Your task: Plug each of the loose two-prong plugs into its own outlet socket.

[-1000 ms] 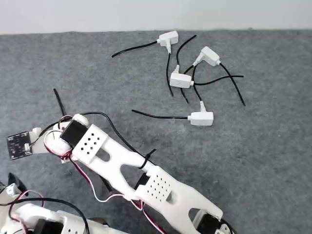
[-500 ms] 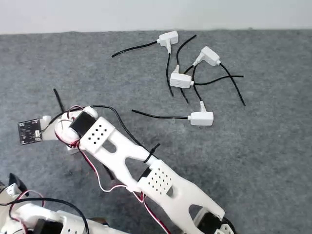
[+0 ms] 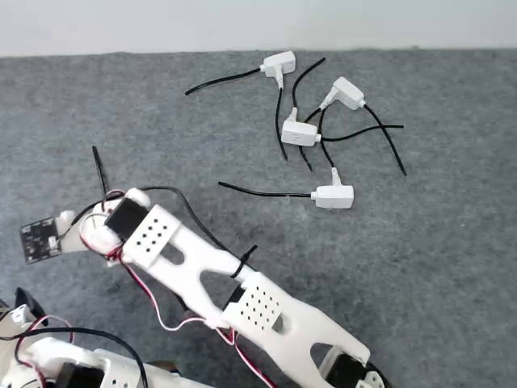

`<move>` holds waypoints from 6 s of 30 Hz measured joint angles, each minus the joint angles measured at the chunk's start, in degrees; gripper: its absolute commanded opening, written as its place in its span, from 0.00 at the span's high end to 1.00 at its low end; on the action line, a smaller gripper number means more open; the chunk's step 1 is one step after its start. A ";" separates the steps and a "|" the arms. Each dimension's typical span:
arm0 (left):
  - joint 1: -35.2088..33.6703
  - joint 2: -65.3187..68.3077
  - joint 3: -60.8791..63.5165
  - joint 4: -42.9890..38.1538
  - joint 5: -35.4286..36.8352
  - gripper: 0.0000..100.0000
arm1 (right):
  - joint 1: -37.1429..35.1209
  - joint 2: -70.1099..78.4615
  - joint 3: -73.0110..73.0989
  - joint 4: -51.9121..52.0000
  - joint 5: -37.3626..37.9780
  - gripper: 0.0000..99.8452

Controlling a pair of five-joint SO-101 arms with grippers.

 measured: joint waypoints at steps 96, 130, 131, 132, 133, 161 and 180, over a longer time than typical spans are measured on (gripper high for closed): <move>31.82 36.40 -23.82 -4.92 -1.49 0.61 | 15.12 -53.89 14.86 13.36 -20.66 0.99; 44.84 126.51 -65.76 4.57 9.32 0.68 | 24.70 -149.01 92.48 13.36 -23.74 0.99; 45.89 126.51 -65.76 4.57 9.41 0.73 | 24.70 -149.19 92.48 13.36 -23.91 0.99; 46.95 126.86 -65.76 4.57 9.41 0.79 | 24.70 -149.27 92.48 13.36 -23.91 0.99; 48.00 127.03 -65.76 4.57 9.23 0.85 | 24.70 -149.27 92.48 13.36 -23.91 0.99; 72.62 126.95 -66.29 4.13 0.26 0.99 | 24.70 -149.27 92.48 13.36 -23.91 0.99; 109.19 127.38 -68.75 6.68 -0.18 0.99 | 24.70 -149.27 92.48 13.36 -23.91 0.99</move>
